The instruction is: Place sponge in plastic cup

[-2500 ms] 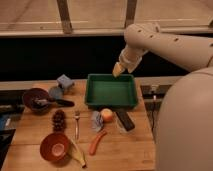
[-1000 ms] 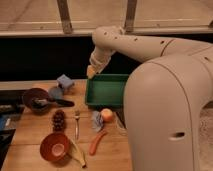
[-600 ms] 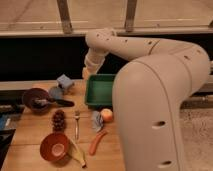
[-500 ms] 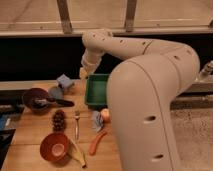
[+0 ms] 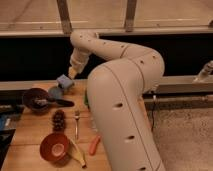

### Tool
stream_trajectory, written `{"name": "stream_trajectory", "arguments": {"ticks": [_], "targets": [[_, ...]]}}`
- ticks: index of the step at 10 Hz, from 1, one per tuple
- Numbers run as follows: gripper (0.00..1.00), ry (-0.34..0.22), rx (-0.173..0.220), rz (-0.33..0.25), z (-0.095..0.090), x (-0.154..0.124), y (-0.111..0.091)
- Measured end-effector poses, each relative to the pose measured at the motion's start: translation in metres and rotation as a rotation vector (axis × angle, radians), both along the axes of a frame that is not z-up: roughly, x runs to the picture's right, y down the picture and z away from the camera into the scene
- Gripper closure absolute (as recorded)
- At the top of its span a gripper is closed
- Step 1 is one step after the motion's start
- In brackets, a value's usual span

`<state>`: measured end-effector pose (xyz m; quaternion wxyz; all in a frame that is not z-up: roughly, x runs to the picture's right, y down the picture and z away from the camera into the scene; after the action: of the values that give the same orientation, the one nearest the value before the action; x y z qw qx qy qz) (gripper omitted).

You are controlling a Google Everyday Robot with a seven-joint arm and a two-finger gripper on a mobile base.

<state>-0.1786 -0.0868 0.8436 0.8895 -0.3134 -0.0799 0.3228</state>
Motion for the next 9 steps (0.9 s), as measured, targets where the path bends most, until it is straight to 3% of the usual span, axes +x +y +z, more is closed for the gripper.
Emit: {"name": "stream_trajectory", "arguments": {"ticks": [4, 6, 7, 9], "targets": [[0.56, 0.001, 0.0, 0.001, 0.001, 0.002, 0.0], [0.59, -0.056, -0.003, 0.011, 0.006, -0.005, 0.0], [0.53, -0.089, -0.006, 0.01, 0.009, -0.016, -0.001], [0.3, -0.143, -0.006, -0.019, 0.016, -0.043, -0.004]]}}
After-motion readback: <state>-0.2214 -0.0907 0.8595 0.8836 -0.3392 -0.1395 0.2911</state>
